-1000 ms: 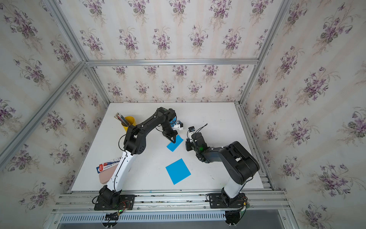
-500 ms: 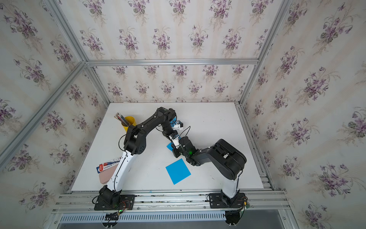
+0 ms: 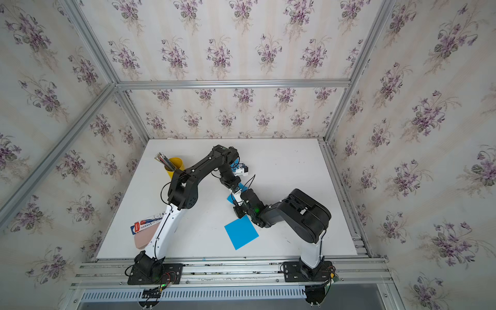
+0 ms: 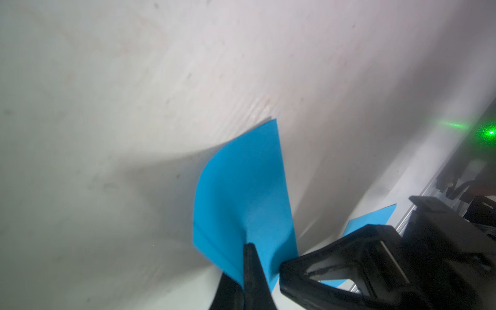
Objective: Fold the square paper along the opposite sides
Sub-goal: Smooth out the paper at the center of the board.
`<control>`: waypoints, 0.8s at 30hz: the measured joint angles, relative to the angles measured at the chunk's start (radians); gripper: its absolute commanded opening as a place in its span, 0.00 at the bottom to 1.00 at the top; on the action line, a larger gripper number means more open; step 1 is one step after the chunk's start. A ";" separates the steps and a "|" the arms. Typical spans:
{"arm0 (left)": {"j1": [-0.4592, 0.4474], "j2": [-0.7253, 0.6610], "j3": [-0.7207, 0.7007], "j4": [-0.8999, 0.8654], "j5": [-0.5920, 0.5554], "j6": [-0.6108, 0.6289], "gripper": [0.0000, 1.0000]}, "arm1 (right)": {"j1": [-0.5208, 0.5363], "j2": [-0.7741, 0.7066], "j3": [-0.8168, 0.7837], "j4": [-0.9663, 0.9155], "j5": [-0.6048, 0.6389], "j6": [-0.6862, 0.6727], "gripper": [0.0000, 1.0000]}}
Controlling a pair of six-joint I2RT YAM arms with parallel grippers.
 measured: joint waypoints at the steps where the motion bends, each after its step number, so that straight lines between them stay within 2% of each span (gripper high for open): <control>1: 0.000 0.000 0.000 0.000 0.000 0.000 0.00 | 0.003 -0.013 -0.014 -0.003 0.000 0.006 0.00; 7: 0.002 0.001 0.001 0.000 0.000 0.000 0.00 | 0.010 -0.089 -0.069 -0.046 0.003 0.028 0.00; 13: 0.002 0.001 0.000 0.000 0.001 0.000 0.00 | -0.011 -0.166 -0.059 -0.061 0.024 0.015 0.00; 19: 0.002 -0.003 -0.009 0.006 0.006 0.000 0.00 | -0.101 -0.050 0.045 -0.048 0.025 -0.011 0.00; 24: 0.001 -0.003 -0.013 0.008 0.010 0.000 0.00 | -0.130 0.026 0.094 -0.018 0.001 -0.026 0.00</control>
